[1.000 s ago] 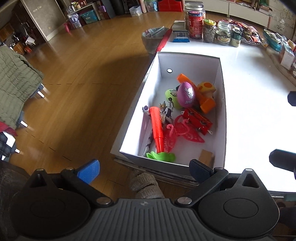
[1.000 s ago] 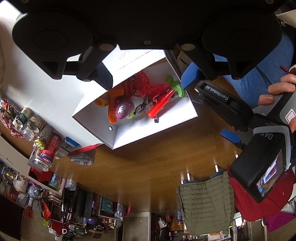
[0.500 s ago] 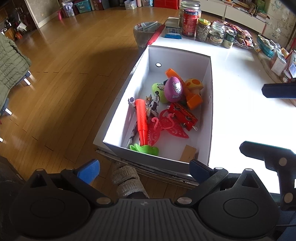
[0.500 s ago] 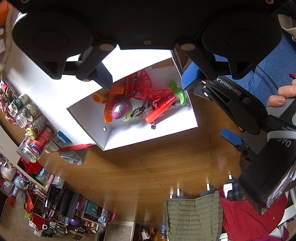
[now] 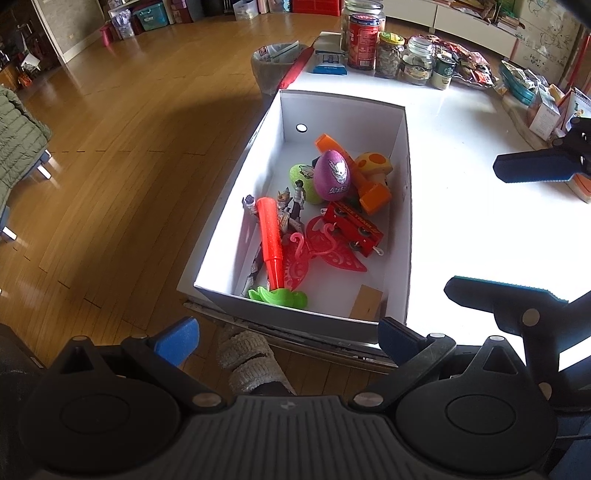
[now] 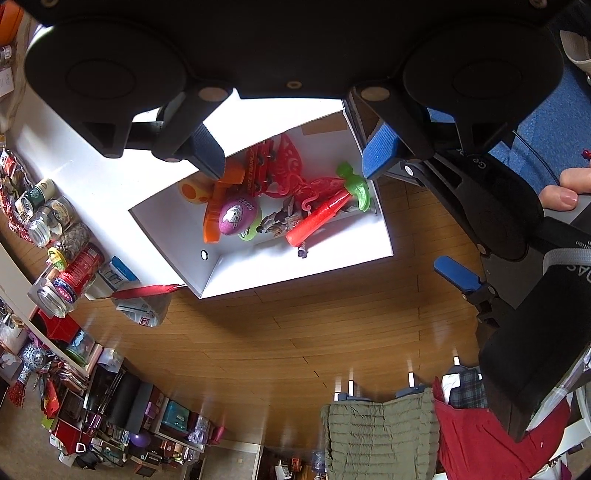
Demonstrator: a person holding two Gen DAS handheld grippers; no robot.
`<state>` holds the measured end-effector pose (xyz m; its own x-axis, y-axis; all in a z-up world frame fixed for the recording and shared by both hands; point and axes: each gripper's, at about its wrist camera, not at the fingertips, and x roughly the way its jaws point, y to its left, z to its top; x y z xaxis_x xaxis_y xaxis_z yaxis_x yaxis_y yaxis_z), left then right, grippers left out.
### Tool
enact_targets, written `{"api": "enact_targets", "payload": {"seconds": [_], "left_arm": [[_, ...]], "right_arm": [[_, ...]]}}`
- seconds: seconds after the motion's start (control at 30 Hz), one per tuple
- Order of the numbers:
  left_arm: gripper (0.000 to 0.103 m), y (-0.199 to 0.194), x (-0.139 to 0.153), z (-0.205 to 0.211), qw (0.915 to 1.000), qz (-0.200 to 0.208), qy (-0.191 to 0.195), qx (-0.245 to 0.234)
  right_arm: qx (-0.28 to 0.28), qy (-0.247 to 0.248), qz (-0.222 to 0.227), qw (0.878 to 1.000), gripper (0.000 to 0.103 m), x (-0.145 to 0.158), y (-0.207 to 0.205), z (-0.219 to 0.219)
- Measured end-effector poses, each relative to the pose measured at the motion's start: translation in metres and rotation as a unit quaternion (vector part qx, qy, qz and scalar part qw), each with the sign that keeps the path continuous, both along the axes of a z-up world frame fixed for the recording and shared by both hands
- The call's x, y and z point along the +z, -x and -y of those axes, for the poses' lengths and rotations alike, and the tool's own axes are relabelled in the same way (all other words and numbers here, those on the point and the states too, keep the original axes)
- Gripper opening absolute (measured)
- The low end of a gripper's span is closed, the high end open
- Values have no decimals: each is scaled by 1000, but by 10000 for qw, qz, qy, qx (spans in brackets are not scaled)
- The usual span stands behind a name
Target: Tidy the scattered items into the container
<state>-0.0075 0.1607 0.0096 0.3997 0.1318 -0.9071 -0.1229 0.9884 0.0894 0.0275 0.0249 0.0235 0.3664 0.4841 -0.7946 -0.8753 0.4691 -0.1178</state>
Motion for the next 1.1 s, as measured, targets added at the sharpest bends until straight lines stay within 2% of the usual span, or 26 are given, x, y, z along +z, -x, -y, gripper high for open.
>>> {"api": "enact_targets", "payload": {"seconds": [0.13, 0.33, 0.53, 1.1], "left_arm": [[103, 0, 0, 1, 10000, 5, -80, -23], [103, -1, -1, -5, 9999, -6, 160, -20], [102, 1, 0, -1, 10000, 69, -68, -19], [102, -1, -1, -1, 10000, 38, -31, -23]], "right_arm": [[-6, -4, 5, 10000, 79, 0, -1, -1], [2, -12, 9, 10000, 79, 0, -1, -2], [19, 2, 10, 10000, 79, 0, -1, -5], [27, 29, 18, 10000, 79, 0, -1, -7]]}}
